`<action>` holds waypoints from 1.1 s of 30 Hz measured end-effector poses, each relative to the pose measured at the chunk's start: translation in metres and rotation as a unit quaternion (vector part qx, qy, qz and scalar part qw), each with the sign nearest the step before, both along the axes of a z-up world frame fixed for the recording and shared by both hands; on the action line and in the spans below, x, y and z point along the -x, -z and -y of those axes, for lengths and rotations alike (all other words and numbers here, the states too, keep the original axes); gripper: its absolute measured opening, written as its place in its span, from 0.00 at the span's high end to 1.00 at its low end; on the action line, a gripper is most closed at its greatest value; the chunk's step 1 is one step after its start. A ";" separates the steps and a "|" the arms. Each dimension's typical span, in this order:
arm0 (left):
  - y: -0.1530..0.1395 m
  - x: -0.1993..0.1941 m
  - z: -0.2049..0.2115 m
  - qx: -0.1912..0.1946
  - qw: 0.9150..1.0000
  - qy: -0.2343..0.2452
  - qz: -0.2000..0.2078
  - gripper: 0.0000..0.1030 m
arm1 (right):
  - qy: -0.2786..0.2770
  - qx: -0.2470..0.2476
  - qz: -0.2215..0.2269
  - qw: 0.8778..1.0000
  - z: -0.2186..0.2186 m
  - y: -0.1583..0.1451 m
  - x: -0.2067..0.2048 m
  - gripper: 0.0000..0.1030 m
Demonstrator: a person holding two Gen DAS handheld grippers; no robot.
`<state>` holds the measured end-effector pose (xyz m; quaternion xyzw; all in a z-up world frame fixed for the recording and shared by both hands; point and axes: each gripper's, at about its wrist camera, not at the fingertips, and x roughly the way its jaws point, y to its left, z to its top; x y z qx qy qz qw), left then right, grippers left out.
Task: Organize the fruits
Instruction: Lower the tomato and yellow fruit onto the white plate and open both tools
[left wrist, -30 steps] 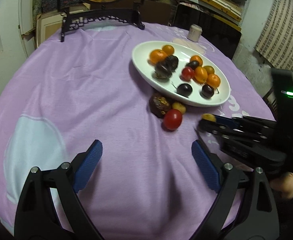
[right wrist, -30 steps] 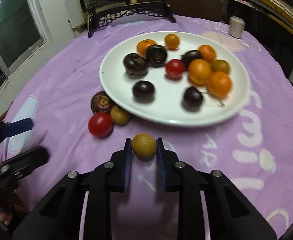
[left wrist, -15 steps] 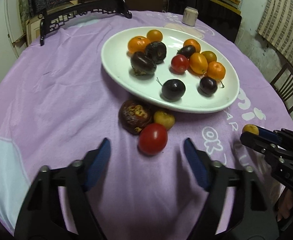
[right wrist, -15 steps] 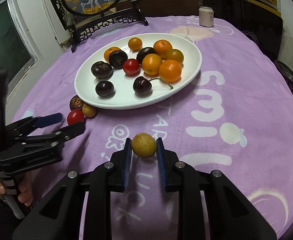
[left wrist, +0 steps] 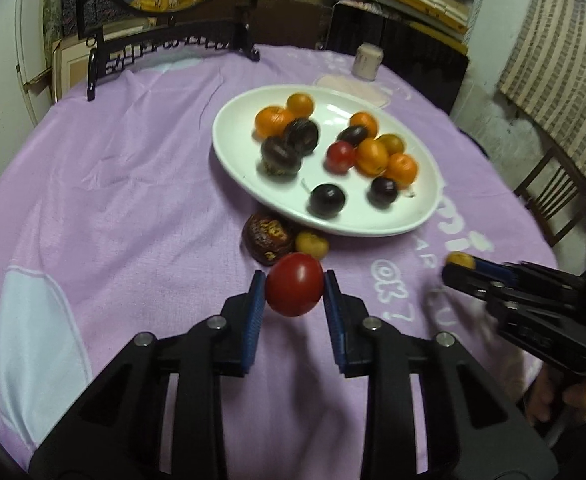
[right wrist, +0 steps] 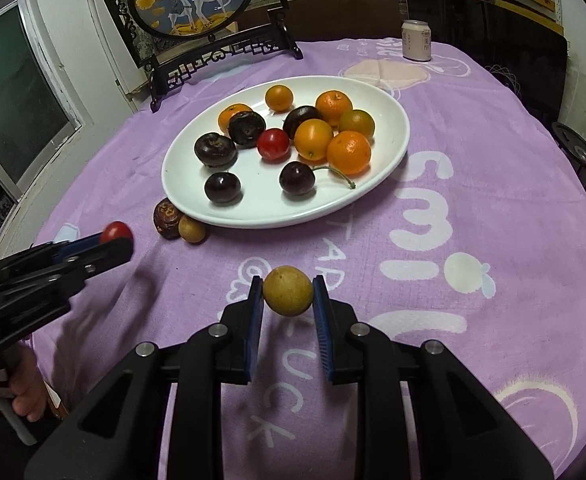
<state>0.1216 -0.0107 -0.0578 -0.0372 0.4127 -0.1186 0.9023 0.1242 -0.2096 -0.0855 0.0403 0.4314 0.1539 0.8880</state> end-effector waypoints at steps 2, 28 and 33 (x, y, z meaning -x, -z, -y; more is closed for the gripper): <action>-0.008 0.006 0.001 0.004 1.000 0.007 0.008 0.72 | -0.001 0.001 0.001 1.000 -0.001 -0.001 0.000 0.76; -0.022 -0.130 0.043 -0.035 0.999 0.014 -0.020 0.71 | -0.021 0.015 0.028 0.999 -0.020 -0.030 -0.090 0.76; -0.012 -0.140 0.047 -0.033 0.999 0.017 -0.029 0.71 | -0.029 0.011 0.010 0.999 -0.022 -0.018 -0.106 0.76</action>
